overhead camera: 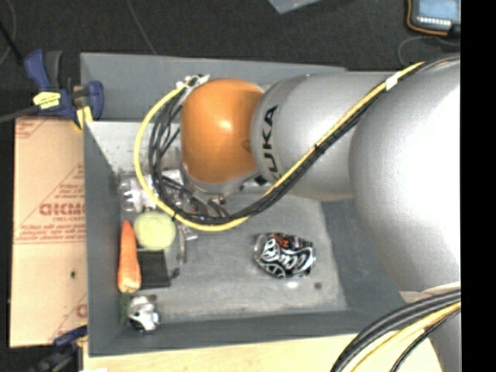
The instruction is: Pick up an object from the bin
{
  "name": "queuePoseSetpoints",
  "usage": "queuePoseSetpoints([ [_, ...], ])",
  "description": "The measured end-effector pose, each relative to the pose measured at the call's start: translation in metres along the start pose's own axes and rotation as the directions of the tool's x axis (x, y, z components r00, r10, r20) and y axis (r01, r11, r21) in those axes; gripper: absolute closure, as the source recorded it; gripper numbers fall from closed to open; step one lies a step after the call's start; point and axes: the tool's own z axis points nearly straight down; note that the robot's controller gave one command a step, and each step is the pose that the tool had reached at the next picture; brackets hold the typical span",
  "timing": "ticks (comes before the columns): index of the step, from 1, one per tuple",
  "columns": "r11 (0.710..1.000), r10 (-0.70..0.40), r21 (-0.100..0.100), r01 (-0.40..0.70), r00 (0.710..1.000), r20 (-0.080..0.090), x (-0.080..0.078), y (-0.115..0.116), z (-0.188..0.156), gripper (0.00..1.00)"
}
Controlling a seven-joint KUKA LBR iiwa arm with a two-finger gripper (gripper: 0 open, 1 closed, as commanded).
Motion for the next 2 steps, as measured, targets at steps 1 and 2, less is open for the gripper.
queuePoseSetpoints([
  [1,1.0,-0.03,0.001,0.03,0.999,0.026,-0.027,-0.001,-0.041,0.0],
  [2,1.0,0.002,-0.002,-0.002,1.0,0.018,-0.011,0.004,0.009,0.0],
])
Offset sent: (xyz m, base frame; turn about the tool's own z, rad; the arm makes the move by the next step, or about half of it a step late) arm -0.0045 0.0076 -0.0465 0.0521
